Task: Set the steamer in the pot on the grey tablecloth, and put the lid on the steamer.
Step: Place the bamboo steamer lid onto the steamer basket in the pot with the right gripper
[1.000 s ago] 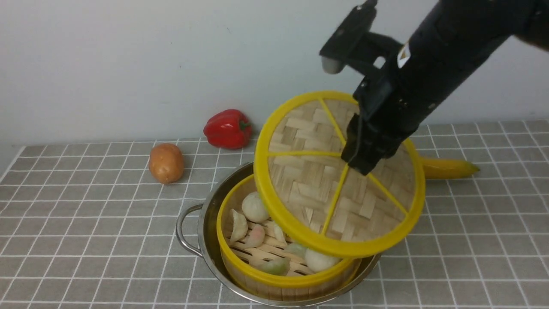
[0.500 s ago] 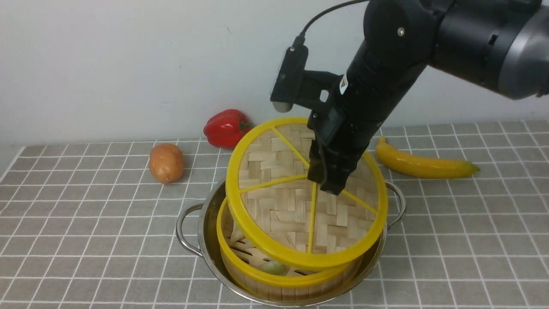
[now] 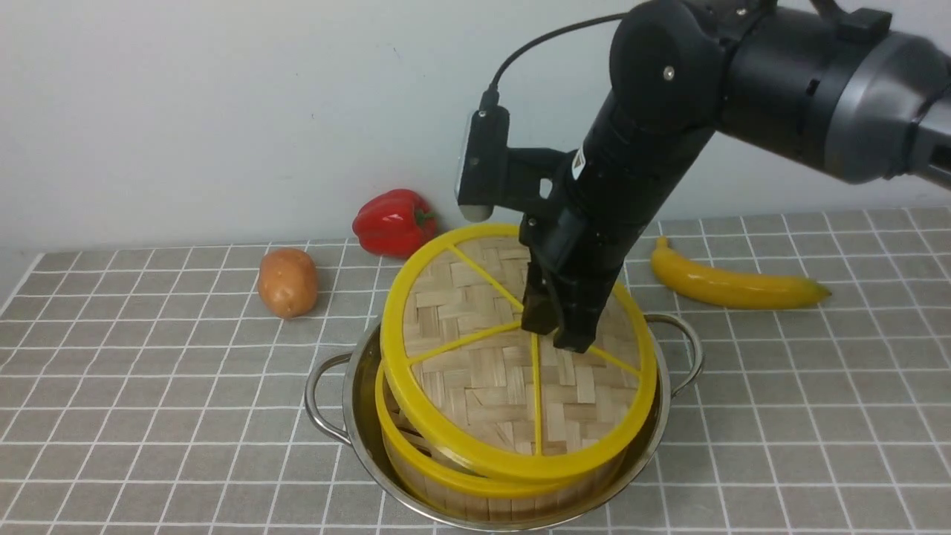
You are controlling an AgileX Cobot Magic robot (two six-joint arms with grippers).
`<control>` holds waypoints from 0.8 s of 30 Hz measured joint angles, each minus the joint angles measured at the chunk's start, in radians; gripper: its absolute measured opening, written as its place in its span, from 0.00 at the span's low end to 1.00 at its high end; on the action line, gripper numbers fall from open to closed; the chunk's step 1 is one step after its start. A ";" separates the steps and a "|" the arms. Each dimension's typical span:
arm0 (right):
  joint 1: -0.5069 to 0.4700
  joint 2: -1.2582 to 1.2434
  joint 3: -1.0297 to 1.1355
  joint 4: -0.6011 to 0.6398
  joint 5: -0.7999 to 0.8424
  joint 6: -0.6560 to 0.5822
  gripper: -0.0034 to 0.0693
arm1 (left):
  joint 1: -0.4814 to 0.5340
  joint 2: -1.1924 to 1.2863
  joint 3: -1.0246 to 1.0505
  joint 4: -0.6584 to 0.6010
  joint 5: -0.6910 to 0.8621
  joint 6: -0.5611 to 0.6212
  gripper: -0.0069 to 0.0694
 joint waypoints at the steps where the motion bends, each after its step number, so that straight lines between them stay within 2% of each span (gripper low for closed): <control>1: 0.000 0.000 0.000 0.001 0.000 -0.001 0.25 | 0.000 0.000 0.000 0.000 0.000 0.000 0.78; 24: 0.000 0.038 0.000 0.033 -0.048 -0.041 0.25 | 0.000 0.000 0.000 0.000 0.000 0.001 0.78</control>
